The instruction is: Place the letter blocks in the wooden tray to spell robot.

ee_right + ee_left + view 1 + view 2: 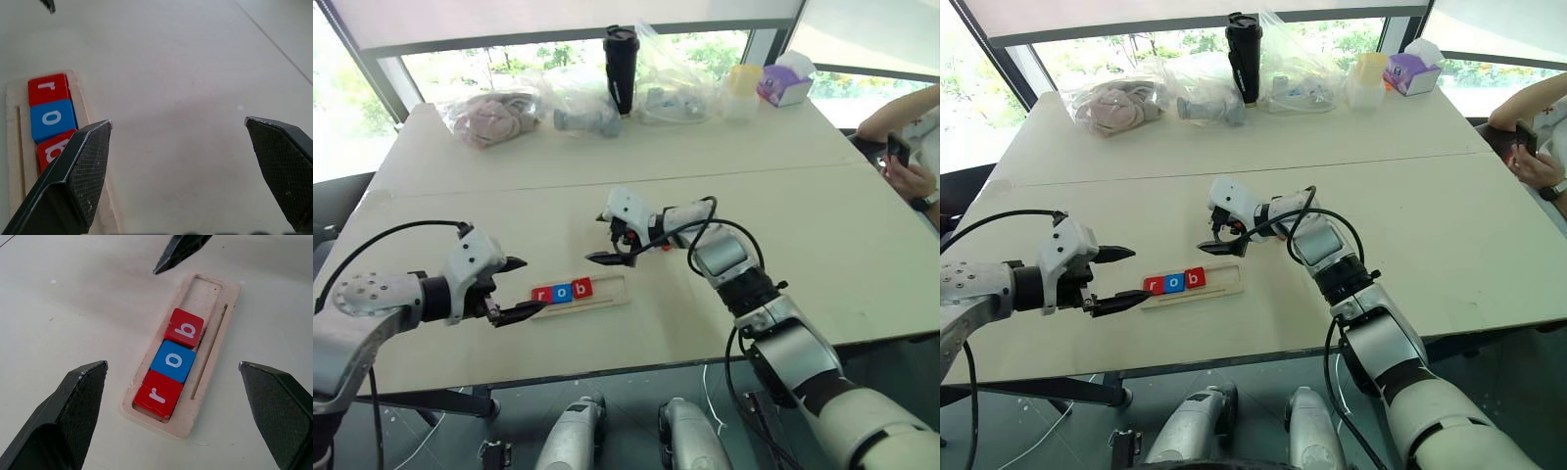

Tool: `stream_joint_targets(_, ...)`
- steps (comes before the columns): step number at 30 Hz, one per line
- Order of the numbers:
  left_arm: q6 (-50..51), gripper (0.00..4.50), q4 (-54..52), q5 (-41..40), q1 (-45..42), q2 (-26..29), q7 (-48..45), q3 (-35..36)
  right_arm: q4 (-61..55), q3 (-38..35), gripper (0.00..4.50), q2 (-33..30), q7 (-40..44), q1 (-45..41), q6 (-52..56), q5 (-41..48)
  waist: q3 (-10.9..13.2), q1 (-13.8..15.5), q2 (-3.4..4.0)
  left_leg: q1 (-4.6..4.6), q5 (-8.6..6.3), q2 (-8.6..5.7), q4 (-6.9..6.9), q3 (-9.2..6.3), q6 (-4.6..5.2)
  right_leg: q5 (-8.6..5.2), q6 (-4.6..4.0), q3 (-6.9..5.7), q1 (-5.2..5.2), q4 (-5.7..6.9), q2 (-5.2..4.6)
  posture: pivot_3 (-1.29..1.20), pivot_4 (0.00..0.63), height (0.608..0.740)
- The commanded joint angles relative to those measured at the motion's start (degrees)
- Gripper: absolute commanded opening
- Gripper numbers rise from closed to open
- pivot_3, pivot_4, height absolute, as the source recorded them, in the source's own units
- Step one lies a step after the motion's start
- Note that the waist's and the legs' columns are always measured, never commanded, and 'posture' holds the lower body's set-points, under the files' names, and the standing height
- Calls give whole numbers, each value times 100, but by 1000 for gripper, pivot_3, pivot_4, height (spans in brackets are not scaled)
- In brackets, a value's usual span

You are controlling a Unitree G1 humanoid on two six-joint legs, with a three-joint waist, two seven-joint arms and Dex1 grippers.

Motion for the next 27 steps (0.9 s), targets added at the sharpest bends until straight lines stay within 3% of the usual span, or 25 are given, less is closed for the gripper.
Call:
stream_joint_targets(1,-128,4500,-52,144,69,160,-100,28,226,74,4476,115,-27,-215,-336,-98,0,5,0,0,0,0,-1,0,0,0,0,0,-1,0,1,0,150,740)
stream_joint_targets(12,-49,4500,-185,99,101,88,-12,74,941,329,4476,306,132,-245,-854,-320,0,9,0,3,1,0,-2,-2,-1,0,-1,-1,-12,-2,3,0,150,740)
stream_joint_targets(27,-127,4500,-118,172,53,23,31,8,724,223,4476,292,123,-148,-828,-317,0,8,0,4,1,0,-2,-3,-3,0,0,0,-11,-2,6,0,150,740)
